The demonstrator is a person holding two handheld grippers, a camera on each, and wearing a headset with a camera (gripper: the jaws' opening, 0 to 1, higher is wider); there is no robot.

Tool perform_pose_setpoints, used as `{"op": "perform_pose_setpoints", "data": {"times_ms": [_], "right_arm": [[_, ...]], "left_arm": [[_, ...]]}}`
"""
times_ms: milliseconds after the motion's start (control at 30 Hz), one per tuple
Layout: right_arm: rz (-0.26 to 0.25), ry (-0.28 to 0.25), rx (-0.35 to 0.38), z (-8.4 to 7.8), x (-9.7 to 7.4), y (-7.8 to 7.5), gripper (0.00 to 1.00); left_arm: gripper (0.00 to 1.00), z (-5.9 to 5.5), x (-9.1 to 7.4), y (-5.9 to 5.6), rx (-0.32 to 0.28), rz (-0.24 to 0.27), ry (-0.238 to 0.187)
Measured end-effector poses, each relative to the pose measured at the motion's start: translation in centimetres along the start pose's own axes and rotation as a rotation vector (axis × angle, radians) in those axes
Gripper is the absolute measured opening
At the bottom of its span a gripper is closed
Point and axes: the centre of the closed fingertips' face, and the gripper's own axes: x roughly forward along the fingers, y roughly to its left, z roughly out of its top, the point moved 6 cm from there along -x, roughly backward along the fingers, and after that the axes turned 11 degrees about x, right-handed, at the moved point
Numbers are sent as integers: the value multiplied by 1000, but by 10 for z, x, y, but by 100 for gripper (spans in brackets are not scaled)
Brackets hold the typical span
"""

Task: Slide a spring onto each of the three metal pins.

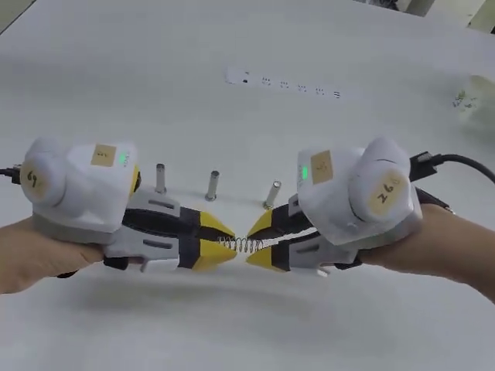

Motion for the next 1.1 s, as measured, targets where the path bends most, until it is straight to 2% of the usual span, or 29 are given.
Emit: {"op": "perform_pose_setpoints", "data": {"times_ms": [433, 867, 1100], "right_arm": [[-3, 19, -23, -4, 0, 0, 8], [2, 14, -78, -4, -2, 0, 7], [12, -7, -73, -2, -5, 0, 7]], "left_arm": [[2, -1, -2, -1, -3, -8, 12], [2, 0, -1, -2, -9, -9, 13], [2, -1, -2, -1, -12, -11, 12]]}}
